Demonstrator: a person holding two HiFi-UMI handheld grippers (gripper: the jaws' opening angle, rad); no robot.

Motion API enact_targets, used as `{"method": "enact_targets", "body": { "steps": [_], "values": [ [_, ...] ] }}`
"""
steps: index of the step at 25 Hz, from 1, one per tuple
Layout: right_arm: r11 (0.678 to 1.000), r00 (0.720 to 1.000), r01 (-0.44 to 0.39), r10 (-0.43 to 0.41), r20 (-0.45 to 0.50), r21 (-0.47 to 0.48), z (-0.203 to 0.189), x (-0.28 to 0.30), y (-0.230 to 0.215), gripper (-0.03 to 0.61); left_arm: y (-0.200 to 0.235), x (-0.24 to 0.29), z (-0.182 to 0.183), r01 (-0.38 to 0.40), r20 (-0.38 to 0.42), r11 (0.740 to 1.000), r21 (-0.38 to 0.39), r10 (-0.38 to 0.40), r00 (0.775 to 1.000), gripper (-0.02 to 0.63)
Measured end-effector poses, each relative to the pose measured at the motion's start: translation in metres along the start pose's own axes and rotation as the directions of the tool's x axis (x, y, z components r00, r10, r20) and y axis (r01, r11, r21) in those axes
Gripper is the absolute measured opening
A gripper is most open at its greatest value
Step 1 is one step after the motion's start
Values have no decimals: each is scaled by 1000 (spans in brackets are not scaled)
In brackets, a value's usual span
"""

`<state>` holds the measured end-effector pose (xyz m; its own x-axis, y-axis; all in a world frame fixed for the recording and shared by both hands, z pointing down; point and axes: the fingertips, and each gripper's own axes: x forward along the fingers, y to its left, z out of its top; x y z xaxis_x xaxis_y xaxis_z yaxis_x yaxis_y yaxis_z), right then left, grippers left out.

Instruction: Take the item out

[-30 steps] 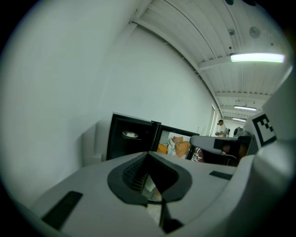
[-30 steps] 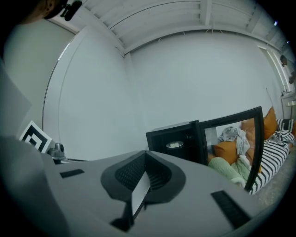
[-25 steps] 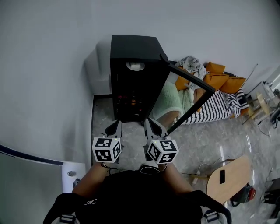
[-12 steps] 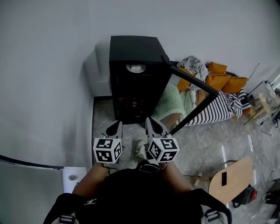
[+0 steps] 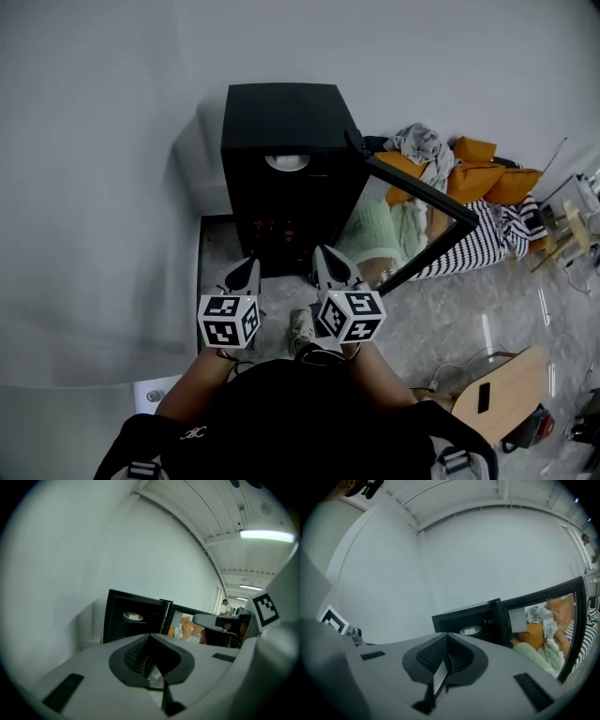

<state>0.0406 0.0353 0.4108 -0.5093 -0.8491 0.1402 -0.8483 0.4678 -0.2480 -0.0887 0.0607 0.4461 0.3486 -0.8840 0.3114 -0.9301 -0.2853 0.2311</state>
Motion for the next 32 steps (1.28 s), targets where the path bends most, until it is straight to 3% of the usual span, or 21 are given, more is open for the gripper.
{"method": "enact_targets", "body": {
  "steps": [16, 25, 32],
  "values": [
    [1000, 999, 1, 0, -46, 19, 34, 89, -104, 8, -16, 143, 44, 17, -62, 1000, 11, -17, 998, 8],
    [997, 992, -75, 75, -101, 1, 35, 146, -130, 8, -7, 207, 57, -30, -79, 999, 11, 31, 996, 8],
    [988, 976, -153, 151, -155, -5, 28, 172, -133, 8, 5, 218, 56, -105, -84, 994, -29, 102, 991, 8]
  ]
}}
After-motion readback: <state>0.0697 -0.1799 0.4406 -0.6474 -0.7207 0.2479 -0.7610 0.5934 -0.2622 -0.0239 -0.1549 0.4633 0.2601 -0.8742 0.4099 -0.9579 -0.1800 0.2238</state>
